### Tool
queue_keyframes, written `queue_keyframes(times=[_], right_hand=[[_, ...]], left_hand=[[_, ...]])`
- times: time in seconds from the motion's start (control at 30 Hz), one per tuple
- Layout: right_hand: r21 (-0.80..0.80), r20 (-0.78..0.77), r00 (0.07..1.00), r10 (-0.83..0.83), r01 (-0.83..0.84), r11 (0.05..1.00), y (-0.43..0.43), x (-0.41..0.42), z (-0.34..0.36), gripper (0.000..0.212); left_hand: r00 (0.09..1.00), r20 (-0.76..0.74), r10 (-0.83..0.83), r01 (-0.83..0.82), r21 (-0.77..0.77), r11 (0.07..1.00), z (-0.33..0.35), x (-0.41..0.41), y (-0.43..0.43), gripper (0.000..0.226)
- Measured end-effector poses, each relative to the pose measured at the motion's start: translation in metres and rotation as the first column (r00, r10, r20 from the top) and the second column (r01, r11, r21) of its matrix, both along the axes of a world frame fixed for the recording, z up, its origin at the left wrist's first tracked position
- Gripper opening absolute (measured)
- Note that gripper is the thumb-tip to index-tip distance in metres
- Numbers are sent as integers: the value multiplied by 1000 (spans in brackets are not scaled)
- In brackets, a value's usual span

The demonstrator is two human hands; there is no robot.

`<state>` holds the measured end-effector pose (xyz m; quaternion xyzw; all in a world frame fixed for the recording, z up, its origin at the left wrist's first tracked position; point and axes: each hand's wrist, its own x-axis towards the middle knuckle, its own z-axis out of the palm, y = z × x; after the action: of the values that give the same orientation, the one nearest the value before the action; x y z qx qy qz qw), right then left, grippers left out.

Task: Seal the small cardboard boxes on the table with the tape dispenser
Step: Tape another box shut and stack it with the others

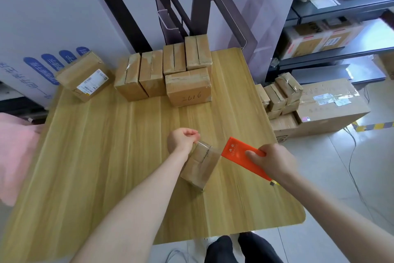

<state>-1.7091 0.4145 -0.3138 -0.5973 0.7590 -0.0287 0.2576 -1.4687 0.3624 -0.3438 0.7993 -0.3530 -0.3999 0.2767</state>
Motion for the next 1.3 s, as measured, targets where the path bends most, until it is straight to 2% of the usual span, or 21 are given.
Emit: queue_keyframes(times=[0.33,0.5,0.57,0.63,0.7,0.73,0.77,0.83,0.9,0.93,1.07,1.3], right_hand=[[19,-37,999,-15,16,1000,2,4,-21,42],[38,-53,998,-40,42,998,4,11,-30,40],[47,-31,998,-46,48,998,4,17,-34,39],[63,-19,999,-35,36,997,6,24,-37,40],[74,-6,999,-35,36,997,10,29,-40,41],[77,9,999,-45,44,996,12,30,-42,41],[80,23,998,-54,52,995,14,31,-43,42],[86,40,997,-64,60,994,18,32,-46,42],[82,54,995,-85,81,993,23,34,-50,43],[81,66,993,-97,92,992,25,35,-51,43],[68,124,982,-140,132,989,35,39,-58,43],[25,230,962,-144,142,989,54,27,-67,37]], left_hand=[[997,56,-45,43,25,999,-28,0,-1,12],[990,133,-36,40,-31,999,-41,-6,8,7],[964,247,-96,117,-73,990,-47,-12,11,19],[895,396,-204,233,-25,972,-53,-17,13,43],[876,443,-190,185,55,981,-56,-17,14,75],[884,442,-153,153,34,988,-57,-15,14,84],[881,451,-145,177,-29,984,-59,-12,15,84],[829,499,-254,357,-122,926,-67,-8,19,66],[723,554,-413,522,-45,852,-76,-8,22,49],[686,576,-445,541,6,841,-80,-8,20,46],[675,618,-402,461,72,885,-84,-8,10,43],[648,643,-408,470,84,879,-85,-9,11,43]])
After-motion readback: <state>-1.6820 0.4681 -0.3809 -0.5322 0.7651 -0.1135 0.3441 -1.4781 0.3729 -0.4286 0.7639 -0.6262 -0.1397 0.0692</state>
